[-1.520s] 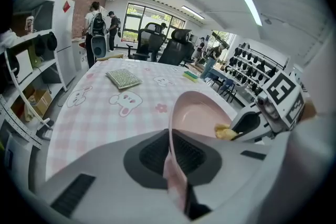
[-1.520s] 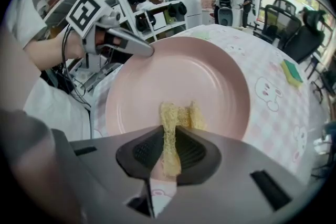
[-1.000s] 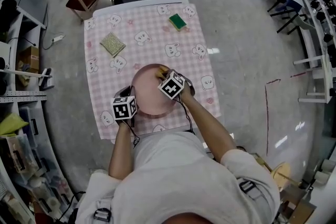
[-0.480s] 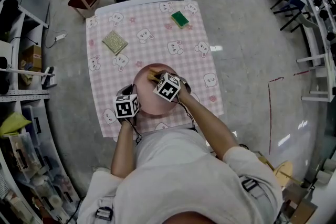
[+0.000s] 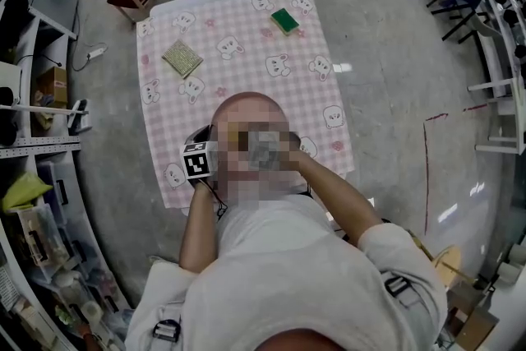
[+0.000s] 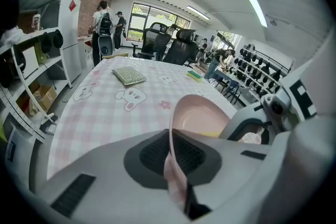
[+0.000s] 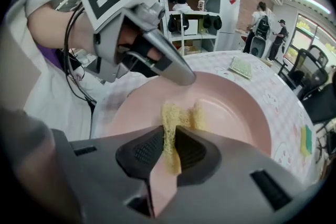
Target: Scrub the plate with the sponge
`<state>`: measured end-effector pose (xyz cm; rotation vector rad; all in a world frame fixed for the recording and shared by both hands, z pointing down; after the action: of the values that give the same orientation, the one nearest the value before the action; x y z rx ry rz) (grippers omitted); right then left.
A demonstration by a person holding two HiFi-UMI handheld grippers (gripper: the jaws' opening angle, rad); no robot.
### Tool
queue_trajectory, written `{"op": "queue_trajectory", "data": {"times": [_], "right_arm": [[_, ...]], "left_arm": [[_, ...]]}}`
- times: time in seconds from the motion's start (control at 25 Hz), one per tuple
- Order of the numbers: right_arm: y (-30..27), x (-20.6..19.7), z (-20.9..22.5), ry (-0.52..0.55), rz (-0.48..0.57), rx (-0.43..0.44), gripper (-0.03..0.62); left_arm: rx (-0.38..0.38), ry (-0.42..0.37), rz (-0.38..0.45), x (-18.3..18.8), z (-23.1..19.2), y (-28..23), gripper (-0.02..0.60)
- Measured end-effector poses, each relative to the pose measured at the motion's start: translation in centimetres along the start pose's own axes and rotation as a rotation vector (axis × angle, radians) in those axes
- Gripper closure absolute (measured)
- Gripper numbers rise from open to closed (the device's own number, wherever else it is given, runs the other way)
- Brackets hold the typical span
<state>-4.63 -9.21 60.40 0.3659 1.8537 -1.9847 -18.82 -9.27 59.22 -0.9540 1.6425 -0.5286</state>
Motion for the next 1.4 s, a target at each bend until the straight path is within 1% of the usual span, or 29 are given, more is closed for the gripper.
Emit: {"op": "queue_trajectory", "data": {"times": [0.24, 0.36, 0.56, 0.68, 0.8, 0.96, 1.12, 1.24, 1.32, 1.4], "right_arm": [[-0.3, -1.6, -3.4, 0.051, -0.056, 0.101, 0.528], [-0.1, -2.4, -4.7, 0.031, -0.070, 0.144, 0.528], [0.1, -4.3, -4.9, -0.015, -0.093, 0.147, 0.528], [0.4, -5.5, -4.2, -0.055, -0.097, 0.111, 0.528], [1.1, -6.6, -2.9, -0.117, -0.091, 0.075, 0.528], [2.0, -7.5, -0.2, -0.213, -0.075, -0.022, 0.530], [2.8, -7.9, 3.3, -0.367, -0.035, -0.141, 0.531], [3.0, -7.7, 5.4, -0.483, 0.003, -0.199, 0.531], [2.9, -7.1, 5.9, -0.513, 0.018, -0.225, 0.530], [2.6, -6.4, 5.9, -0.505, 0.018, -0.245, 0.530]], "left_arm": [[0.001, -0.005, -0.003, 0.1, -0.2, -0.1, 0.557], [-0.006, -0.014, -0.005, 0.2, -0.2, -0.2, 0.557], [-0.011, -0.014, -0.008, 0.3, -0.4, -0.4, 0.557], [-0.017, -0.012, -0.006, 0.1, -0.3, -0.4, 0.557], [-0.018, -0.011, -0.004, 0.1, -0.1, -0.4, 0.557], [-0.016, -0.014, -0.002, 0.2, 0.0, -0.3, 0.557], [-0.018, -0.015, -0.001, 0.3, 0.0, -0.3, 0.557], [-0.016, -0.013, 0.000, 0.2, 0.1, -0.4, 0.557], [-0.013, -0.009, -0.001, 0.1, 0.1, -0.5, 0.556], [-0.011, -0.004, -0.004, 0.0, 0.1, -0.5, 0.557]]}}
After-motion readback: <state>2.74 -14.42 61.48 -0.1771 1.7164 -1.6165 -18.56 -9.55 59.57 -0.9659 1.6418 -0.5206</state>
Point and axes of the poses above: the fingertips, and each gripper's own axes: y backward along the fingers, z to its right, x out of its top, the point moved 9 cm from there along y, backward along the fingers, and after that the axes turned 1 degree about -z, right-handed, at the moved point
